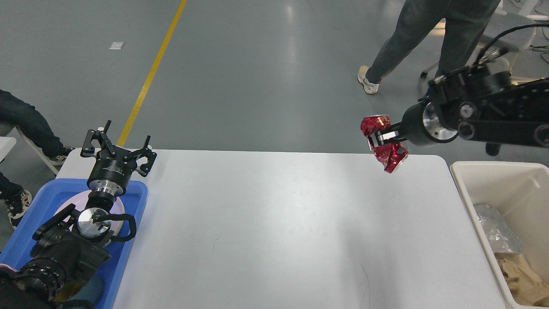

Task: Tidy desktop
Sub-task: 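Lift the red wrapper and drop it into the white bin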

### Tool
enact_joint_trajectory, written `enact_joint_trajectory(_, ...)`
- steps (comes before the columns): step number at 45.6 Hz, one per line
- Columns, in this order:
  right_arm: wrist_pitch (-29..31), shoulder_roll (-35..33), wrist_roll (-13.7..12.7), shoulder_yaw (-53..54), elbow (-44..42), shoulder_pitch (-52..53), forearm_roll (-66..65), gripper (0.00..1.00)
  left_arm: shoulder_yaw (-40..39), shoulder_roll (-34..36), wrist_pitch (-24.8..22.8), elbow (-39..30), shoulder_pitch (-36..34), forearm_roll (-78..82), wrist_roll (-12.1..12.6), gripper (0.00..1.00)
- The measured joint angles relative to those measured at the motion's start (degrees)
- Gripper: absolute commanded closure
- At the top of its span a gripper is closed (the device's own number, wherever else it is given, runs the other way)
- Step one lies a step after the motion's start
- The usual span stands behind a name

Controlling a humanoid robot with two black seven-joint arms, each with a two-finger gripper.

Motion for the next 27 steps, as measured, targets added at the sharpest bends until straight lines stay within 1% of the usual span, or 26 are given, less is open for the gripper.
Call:
enact_joint_trajectory(3,2.45,-4.72,0.01,2.25,-0.25,1.45,-0.04,0.87,0.00,0.00,0.00,0.02,-0.01,0.00,0.00,0.03)
enact_joint_trajectory(4,3.68,-7.74,0.01,3.41,-0.91,2.22,-0.05,0.87,0.00,0.00,0.00,0.02,-0.01,0.00,0.00,0.03)
enact_joint_trajectory(7,4.23,-10.31,0.02,4.15,-2.53,2.39,-0.09,0.87,0.00,0.00,0.00,0.01,-0.01,0.00,0.00,0.03)
enact_joint_trajectory(12,3.50,-13.21,-0.13,4.67,-9.27,-0.78,0.09,0.87,0.00,0.00,0.00,0.01,0.00,0.00,0.00,0.03)
enact_joint_trajectory(17,0.57,-14.43,-0.19,5.35,-18.18,-7.92,1.36,0.86,0.00,0.00,0.00,0.00,0.00,0.00,-0.01,0.03)
enact_joint_trajectory(22,-4.55,-14.74,-0.19,7.07,-27.27,-17.48,4.43,0.85,0.00,0.00,0.00,0.00,0.02,0.00,-0.02,0.03)
enact_joint_trajectory(27,-7.99,-14.75,-0.20,9.75,-35.12,-27.14,8.38,0.77,0.00,0.00,0.00,0.00,0.06,0.00,-0.04,0.03)
